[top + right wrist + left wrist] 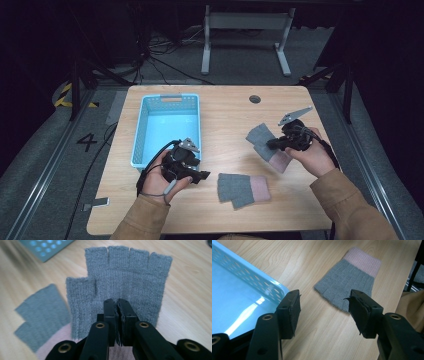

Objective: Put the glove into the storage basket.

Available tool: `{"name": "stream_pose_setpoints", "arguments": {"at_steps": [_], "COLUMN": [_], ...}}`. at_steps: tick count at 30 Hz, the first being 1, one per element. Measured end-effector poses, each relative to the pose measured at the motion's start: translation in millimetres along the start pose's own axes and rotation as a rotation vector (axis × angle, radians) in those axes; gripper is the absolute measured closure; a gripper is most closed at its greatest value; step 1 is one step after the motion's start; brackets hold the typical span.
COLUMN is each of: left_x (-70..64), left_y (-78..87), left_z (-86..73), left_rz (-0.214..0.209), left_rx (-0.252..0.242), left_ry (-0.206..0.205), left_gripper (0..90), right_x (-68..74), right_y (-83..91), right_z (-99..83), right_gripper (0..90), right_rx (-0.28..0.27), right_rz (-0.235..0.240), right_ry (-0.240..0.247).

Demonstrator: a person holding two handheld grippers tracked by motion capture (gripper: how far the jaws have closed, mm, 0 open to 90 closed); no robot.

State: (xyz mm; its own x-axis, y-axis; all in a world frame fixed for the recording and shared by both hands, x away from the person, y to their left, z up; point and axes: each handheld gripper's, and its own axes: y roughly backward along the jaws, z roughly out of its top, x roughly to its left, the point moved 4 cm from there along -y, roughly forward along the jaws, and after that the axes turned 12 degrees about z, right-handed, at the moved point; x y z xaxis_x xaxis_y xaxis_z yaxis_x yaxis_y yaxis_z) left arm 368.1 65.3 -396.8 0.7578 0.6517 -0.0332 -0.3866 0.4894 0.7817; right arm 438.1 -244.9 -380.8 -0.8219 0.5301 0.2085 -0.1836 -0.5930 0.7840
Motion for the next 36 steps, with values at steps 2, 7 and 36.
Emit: {"name": "stream_pose_setpoints", "arguments": {"at_steps": [2,7,36], "left_x": [-1.2,-1.3,-6.2], "left_y": [0.7,5.5,1.3], "left_z": [0.1,-2.4,-6.2], "left_rz": [0.003,0.036,-0.032], "left_rx": [-0.002,-0.069,-0.050], "left_ry": [-0.005,0.032,0.028], "left_gripper": [44.5,48.8,53.3], "right_x": [9.0,28.0,78.7], "right_y": [-4.1,-16.5,-76.4], "right_z": [-0.6,-4.3,-22.4], "right_gripper": [85.9,85.9,85.7], "right_rx": [0.003,0.018,0.165], "right_rz": [0.028,0.079,0.189], "right_ry": [0.013,0.050,0.151]}}
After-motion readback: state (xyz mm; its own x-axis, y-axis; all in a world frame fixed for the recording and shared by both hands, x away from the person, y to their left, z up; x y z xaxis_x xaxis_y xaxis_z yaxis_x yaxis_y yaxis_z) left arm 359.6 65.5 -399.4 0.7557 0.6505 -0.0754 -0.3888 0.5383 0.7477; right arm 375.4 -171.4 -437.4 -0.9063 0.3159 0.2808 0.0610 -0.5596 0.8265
